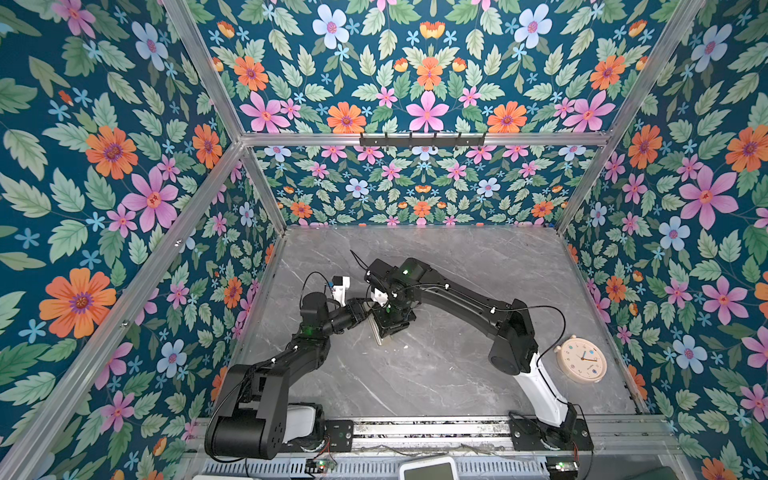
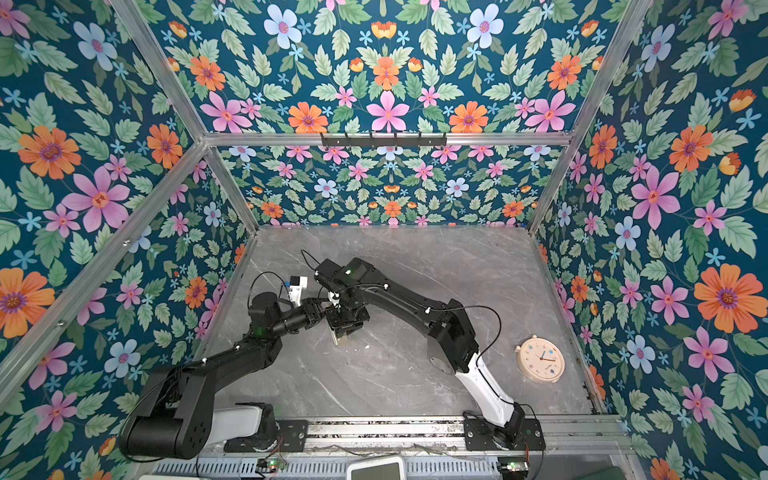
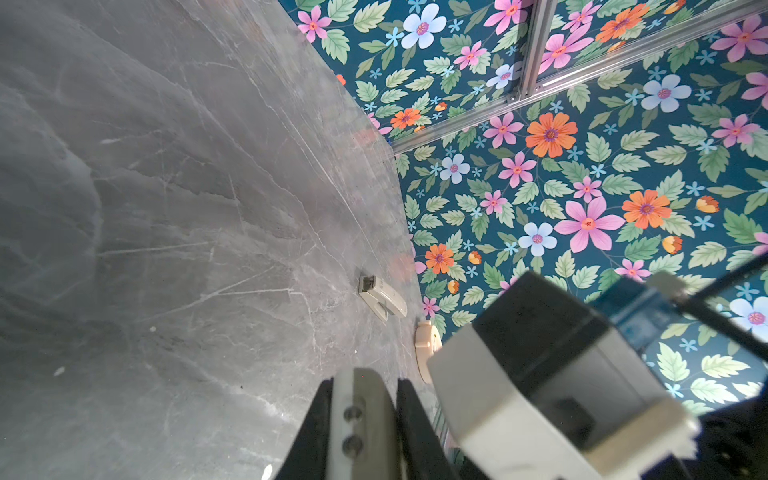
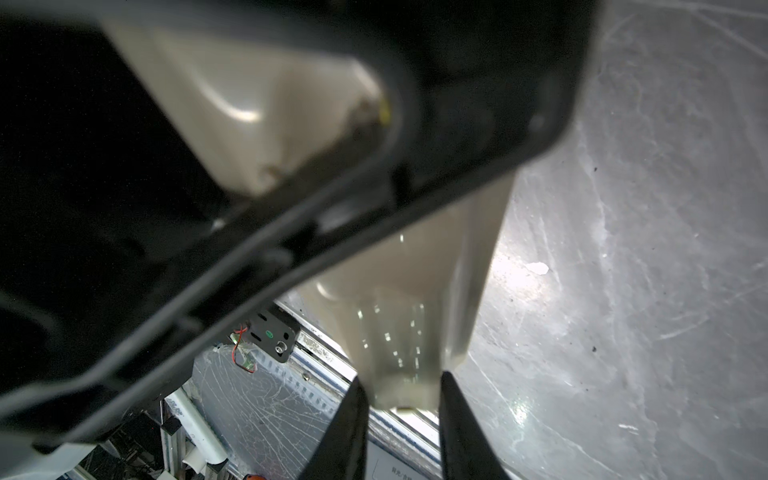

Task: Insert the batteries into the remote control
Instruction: 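Slide the cover onto the compartment with the right gripper and release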

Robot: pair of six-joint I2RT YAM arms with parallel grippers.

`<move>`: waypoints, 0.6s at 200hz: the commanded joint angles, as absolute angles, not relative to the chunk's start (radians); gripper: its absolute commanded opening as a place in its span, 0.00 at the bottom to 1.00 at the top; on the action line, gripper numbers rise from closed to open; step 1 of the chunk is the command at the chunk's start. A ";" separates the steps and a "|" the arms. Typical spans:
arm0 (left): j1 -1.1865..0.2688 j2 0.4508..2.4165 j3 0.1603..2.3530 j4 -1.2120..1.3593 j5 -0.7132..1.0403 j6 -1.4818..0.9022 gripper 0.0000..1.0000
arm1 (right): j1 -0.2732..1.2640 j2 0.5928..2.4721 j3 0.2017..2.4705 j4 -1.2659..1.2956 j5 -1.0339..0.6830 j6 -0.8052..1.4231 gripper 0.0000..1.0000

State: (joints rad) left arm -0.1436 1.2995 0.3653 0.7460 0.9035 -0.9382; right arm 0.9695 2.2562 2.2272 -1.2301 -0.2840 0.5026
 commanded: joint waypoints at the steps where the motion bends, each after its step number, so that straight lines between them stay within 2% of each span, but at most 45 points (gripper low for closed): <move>1: -0.147 1.300 0.364 0.786 0.957 -0.946 0.00 | 0.967 2.255 2.232 -1.206 -0.247 0.505 0.32; 120: -0.152 1.300 0.364 0.786 0.955 -0.945 0.00 | 0.969 2.200 2.211 -1.190 -0.201 0.504 0.44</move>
